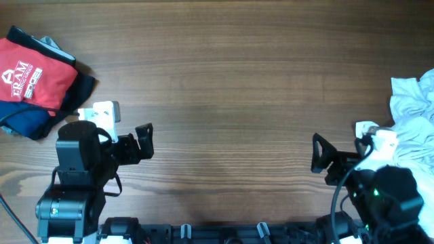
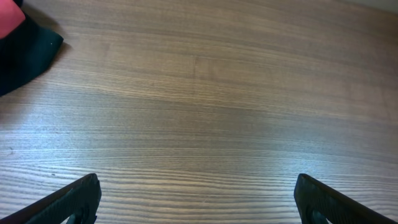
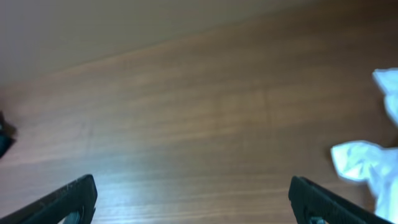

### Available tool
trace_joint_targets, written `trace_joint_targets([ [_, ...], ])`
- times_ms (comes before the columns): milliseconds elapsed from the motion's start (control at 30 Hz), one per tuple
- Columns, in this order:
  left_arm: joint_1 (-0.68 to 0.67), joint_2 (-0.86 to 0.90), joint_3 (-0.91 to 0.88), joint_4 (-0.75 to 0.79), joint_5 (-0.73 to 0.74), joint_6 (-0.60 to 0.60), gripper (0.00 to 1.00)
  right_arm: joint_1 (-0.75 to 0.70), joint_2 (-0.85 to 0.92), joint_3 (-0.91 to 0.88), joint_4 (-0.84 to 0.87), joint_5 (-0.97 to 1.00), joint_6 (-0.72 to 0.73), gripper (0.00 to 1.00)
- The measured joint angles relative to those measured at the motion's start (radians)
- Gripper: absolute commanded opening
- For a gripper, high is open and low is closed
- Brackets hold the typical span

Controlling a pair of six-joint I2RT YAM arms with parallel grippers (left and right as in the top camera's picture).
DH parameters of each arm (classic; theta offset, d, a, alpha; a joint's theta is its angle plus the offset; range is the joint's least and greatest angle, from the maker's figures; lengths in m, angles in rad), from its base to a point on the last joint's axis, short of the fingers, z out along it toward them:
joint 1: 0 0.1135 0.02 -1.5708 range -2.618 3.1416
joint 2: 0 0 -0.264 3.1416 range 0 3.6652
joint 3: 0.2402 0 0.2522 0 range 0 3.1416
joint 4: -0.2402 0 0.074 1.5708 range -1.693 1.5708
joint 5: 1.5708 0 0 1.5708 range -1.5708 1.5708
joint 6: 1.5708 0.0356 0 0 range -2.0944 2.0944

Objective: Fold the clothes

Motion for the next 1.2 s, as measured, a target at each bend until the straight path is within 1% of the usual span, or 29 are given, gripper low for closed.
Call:
trace_joint_targets([
  [100, 0.0, 0.0, 0.0, -0.002, 0.0, 0.0, 1.0, -0.048, -0.132, -0.134, 0.178, -0.045, -0.1, 1.0],
  [200, 0.0, 0.0, 0.0, -0.002, -0.003, 0.0, 1.0, -0.087, -0.251, -0.266, 0.298, -0.091, -0.148, 1.0],
  [233, 0.0, 0.0, 0.0, -0.002, -0.003, 0.0, 1.0, -0.103, -0.301, -0.33, 0.372, -0.116, -0.159, 1.0],
  [300, 0.0, 0.0, -0.001, -0.001, -0.003, 0.0, 1.0, -0.131, -0.368, -0.431, 0.467, -0.163, -0.174, 1.0],
  [400, 0.0, 0.0, -0.002, -0.002, -0.003, 0.0, 1.0, -0.164, -0.378, -0.549, 0.625, -0.206, -0.181, 1.0],
  [567, 0.0, 0.0, -0.002, -0.001, -0.003, 0.0, 1.0, -0.195, -0.381, -0.777, 0.978, -0.224, -0.185, 1.0],
  [667, 0.0, 0.0, -0.002, -0.002, -0.003, 0.0, 1.0, -0.198, -0.381, -0.825, 0.921, -0.224, -0.193, 1.0],
  [733, 0.0, 0.0, -0.002, -0.001, -0.003, 0.0, 1.0, -0.2, -0.381, -0.825, 0.878, -0.224, -0.196, 1.0],
  [1200, 0.0, 0.0, -0.002, -0.002, -0.003, 0.0, 1.0, -0.201, -0.381, -0.825, 0.877, -0.224, -0.187, 1.0],
])
